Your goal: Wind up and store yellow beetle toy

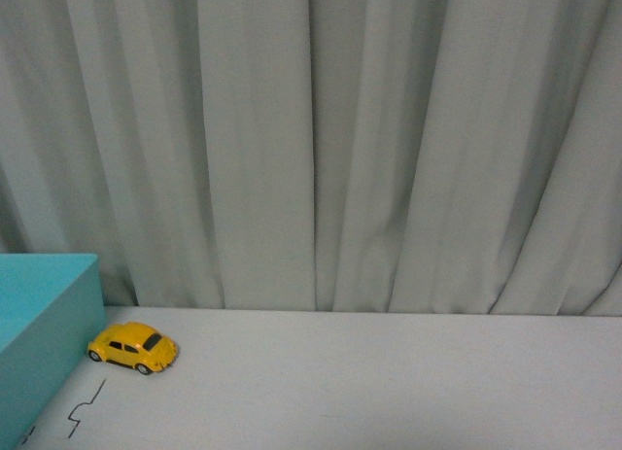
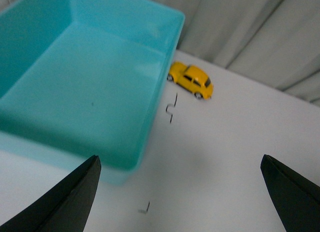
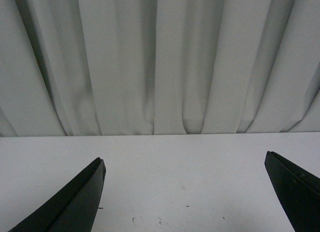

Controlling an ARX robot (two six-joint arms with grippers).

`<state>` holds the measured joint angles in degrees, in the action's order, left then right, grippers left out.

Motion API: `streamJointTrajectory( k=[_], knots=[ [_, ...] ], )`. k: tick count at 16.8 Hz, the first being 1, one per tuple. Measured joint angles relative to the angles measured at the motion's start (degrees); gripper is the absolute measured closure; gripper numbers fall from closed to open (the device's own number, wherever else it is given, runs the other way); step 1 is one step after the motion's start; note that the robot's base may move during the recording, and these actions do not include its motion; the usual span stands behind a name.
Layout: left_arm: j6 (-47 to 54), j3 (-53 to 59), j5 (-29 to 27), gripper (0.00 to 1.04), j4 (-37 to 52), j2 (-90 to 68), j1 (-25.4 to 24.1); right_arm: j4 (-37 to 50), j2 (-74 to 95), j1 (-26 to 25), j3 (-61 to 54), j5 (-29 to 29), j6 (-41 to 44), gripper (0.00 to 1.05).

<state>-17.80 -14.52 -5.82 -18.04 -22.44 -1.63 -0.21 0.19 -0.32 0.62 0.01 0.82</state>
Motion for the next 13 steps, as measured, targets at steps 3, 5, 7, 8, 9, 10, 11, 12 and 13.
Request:
streamJointTrajectory(
  k=[3, 5, 7, 8, 9, 10, 11, 12, 13],
  knots=[
    [8.52, -6.29, 6.03, 0.07, 22.43, -24.87, -4.90, -0.04, 0.02, 0.00, 0.00, -0.02, 0.00, 0.07],
    [13.66, -12.87, 10.03, 0.07, 31.21, -38.91, -5.73, -0.04, 0.02, 0.00, 0.00, -0.02, 0.00, 0.07],
    [19.39, -21.68, 11.47, 0.07, 33.79, -51.45, -6.49, -0.04, 0.02, 0.00, 0.00, 0.00, 0.00, 0.07],
    [22.95, -27.17, 12.57, 0.07, 31.98, -57.29, -6.67, -0.04, 0.02, 0.00, 0.00, 0.02, 0.00, 0.07],
    [27.43, -32.68, 13.68, 0.07, 29.75, -62.64, -6.58, -0.02, 0.02, 0.00, 0.00, 0.00, 0.00, 0.07],
    [32.02, -37.73, 14.36, 0.07, 26.93, -66.82, -6.23, -0.02, 0.00, 0.00, 0.00, 0.02, 0.00, 0.07],
    [38.47, -44.00, 15.89, 0.07, 22.73, -71.23, -5.79, -0.02, 0.02, 0.00, 0.00, 0.02, 0.00, 0.07],
    [45.86, -50.05, 18.47, 0.07, 18.56, -75.32, -4.79, -0.02, 0.00, 0.00, 0.00, 0.02, 0.00, 0.07],
    [53.79, -55.69, 20.83, 0.07, 12.68, -78.68, -3.56, -0.04, 0.00, 0.00, 0.00, 0.02, 0.00, 0.07]
  ],
)
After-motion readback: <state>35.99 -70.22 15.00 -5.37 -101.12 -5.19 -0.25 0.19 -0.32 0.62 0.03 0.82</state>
